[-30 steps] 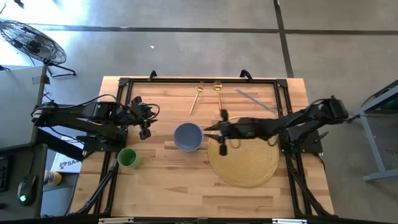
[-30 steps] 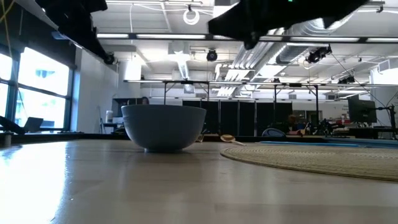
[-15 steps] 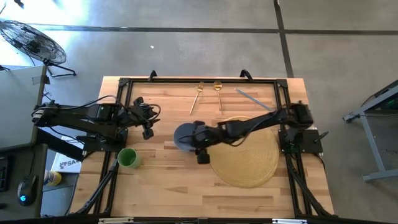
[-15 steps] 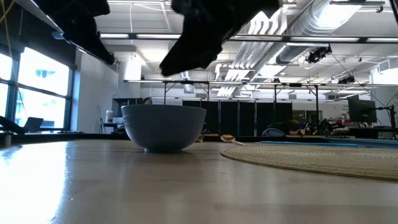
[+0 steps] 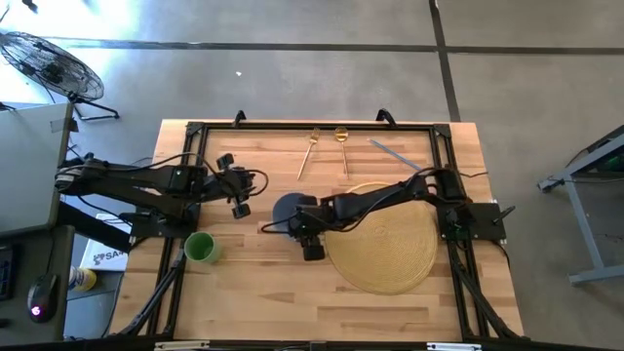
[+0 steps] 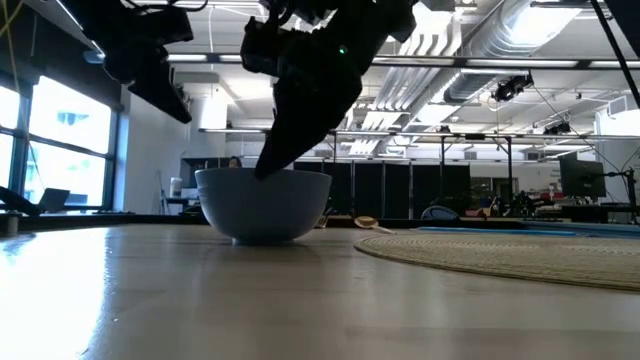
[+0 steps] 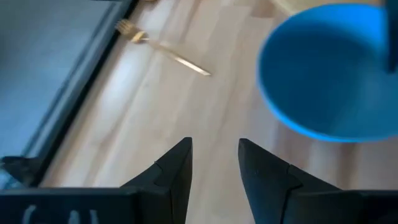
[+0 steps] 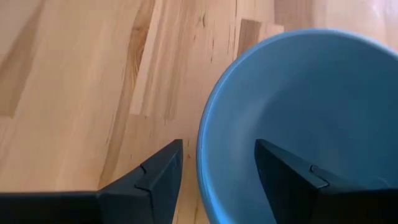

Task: Pick & Place Utensil
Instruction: Put the blue bowl on the center of the brown table mat

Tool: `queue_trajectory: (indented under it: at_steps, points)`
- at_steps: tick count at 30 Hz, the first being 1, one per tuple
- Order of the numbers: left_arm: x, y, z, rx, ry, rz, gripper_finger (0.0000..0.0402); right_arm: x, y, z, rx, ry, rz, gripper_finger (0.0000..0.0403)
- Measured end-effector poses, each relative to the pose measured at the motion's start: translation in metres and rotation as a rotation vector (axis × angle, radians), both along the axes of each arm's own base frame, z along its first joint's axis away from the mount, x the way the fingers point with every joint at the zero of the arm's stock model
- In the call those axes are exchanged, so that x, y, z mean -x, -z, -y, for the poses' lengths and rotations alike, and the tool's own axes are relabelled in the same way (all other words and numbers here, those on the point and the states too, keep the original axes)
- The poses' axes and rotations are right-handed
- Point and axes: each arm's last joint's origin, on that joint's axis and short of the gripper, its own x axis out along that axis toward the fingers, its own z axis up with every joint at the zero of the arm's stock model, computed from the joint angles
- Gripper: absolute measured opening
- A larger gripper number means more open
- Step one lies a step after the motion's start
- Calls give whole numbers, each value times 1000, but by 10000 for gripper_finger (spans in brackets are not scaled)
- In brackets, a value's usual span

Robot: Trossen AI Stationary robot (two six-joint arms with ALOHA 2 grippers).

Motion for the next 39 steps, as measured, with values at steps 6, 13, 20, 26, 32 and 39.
queue_trajectory:
  at_steps: [6, 13, 20, 26, 32, 39]
  points:
    - [-2, 1, -1, -32, -27, -9, 127, 0, 1, 0, 12, -16, -3, 192]
    - [-1, 1, -1, -31, -26, -11, 127, 3, 9, 0, 39, -57, -17, 169]
    - [-2, 1, -1, -30, -25, -11, 127, 3, 8, -1, 37, -72, -8, 101]
    - [-2, 1, -1, -29, -25, -11, 127, 2, 8, -1, 28, -78, -4, 49]
    - [-2, 1, -1, -29, -25, -11, 127, 3, 0, -2, 23, -70, 17, 7]
    - [-1, 2, -1, -24, -20, -12, 127, 26, -25, -26, 134, 26, -19, 7]
